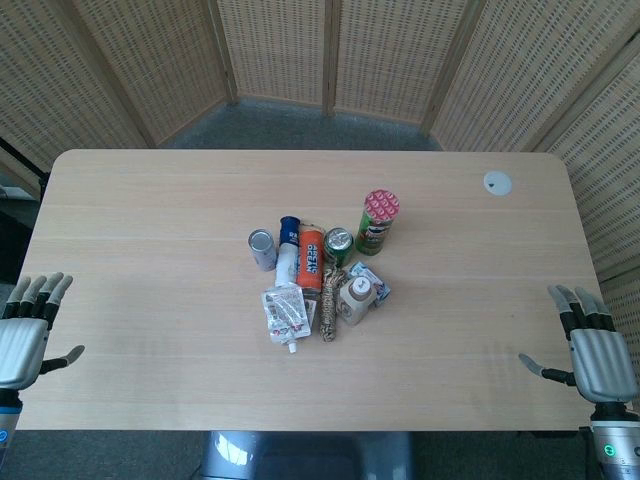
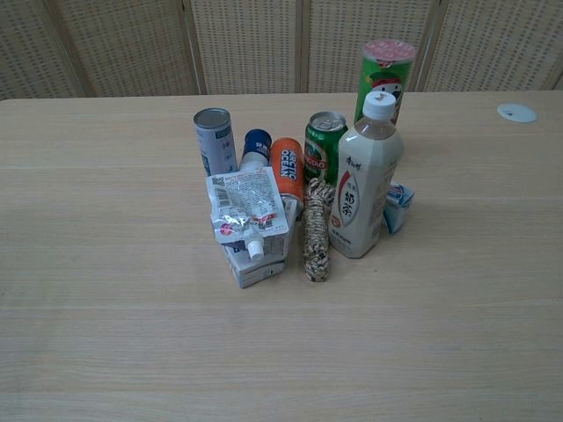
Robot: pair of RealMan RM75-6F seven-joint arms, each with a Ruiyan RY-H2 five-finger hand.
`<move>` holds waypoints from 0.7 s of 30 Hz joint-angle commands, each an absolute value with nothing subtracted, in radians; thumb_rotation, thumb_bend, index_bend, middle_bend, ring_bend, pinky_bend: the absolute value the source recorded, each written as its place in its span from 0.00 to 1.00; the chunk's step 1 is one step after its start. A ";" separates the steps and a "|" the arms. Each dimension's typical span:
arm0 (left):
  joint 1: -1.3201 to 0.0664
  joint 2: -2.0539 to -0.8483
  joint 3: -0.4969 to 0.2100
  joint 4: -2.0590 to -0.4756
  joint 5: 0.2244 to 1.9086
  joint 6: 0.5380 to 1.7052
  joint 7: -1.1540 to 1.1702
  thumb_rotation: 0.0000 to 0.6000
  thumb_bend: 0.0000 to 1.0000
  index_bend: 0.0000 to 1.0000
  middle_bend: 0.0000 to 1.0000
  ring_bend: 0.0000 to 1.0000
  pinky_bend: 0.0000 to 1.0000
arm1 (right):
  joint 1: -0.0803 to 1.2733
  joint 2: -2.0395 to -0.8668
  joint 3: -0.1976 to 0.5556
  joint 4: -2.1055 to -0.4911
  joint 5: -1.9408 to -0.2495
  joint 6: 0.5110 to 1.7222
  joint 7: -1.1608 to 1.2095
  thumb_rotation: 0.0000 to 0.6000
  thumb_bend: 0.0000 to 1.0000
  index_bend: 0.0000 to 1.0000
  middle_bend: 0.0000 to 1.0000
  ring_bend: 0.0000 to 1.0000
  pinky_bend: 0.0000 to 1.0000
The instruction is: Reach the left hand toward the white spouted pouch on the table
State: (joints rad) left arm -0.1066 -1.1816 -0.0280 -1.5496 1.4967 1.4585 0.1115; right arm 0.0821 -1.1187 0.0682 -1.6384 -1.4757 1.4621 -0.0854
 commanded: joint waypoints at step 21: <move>-0.384 -1.096 -0.017 -1.663 1.737 1.164 0.050 1.00 0.00 0.00 0.00 0.00 0.00 | 0.077 -1.095 0.072 -1.653 -1.472 1.466 -0.041 0.72 0.00 0.00 0.00 0.00 0.00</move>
